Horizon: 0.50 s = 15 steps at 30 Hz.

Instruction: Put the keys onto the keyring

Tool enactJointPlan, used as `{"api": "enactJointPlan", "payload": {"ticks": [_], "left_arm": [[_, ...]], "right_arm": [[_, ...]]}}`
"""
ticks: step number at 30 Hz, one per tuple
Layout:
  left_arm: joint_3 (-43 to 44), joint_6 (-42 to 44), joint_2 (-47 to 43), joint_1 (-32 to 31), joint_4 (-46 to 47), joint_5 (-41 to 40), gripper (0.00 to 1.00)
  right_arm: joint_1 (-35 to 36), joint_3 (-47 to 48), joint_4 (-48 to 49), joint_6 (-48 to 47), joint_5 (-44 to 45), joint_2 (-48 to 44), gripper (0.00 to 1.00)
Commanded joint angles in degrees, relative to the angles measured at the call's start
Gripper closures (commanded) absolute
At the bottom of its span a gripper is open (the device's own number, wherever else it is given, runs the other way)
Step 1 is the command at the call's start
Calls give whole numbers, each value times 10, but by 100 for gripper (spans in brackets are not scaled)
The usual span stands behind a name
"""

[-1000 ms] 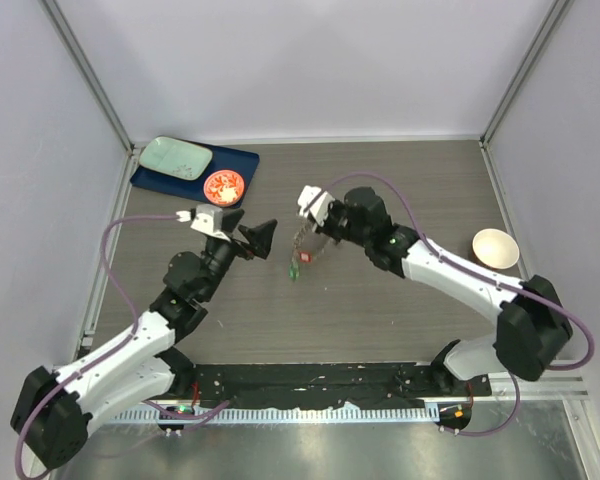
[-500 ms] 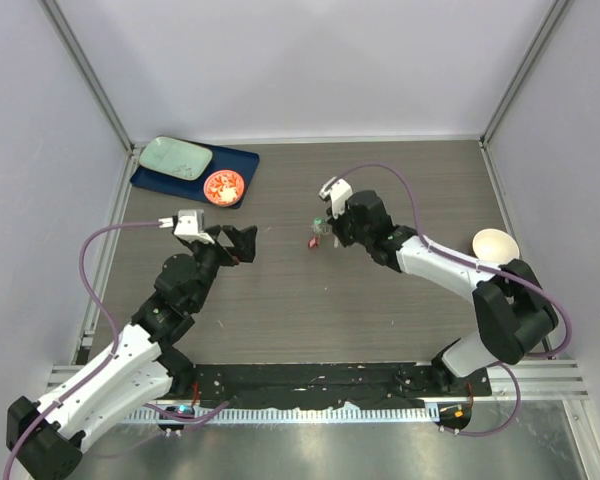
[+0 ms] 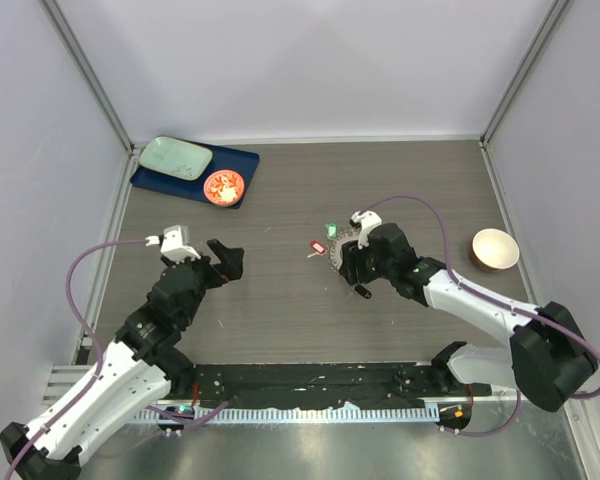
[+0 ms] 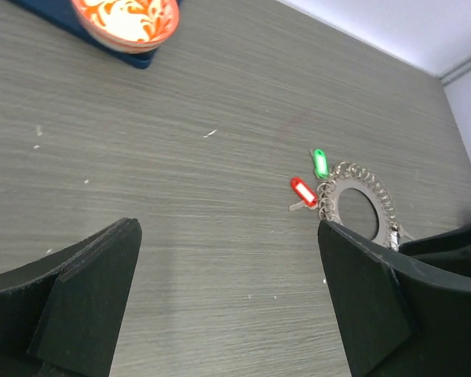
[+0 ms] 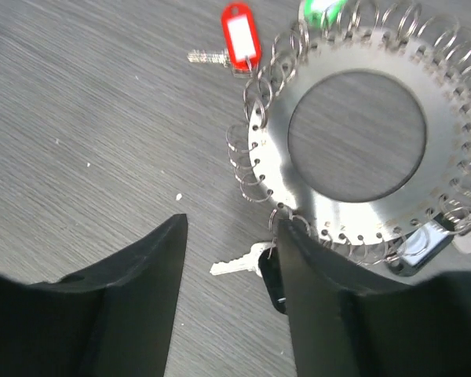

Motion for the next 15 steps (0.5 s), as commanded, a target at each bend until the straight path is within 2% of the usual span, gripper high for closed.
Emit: {"api": "enactJointPlan", "payload": {"ticks": [1,5,10,11,15], "left_arm": [[58,-42,-24,1,-120,-80,0],[115,-42,-45,1,-199,-150,0],[154,36,-97,1,-234,-182,0],[161,52,-121,1,-236,-186,0],[161,98,-191,1,-222,-169,0]], "right_arm": [[-4,16,7,52,35,-50,36],[-16,42,-19,65,106,-116,10],[-20,68,-67,43,251,-221,7],[-20,68,-70,38,303,-242,7],[-20,59,-81,10,386,-364,6]]}}
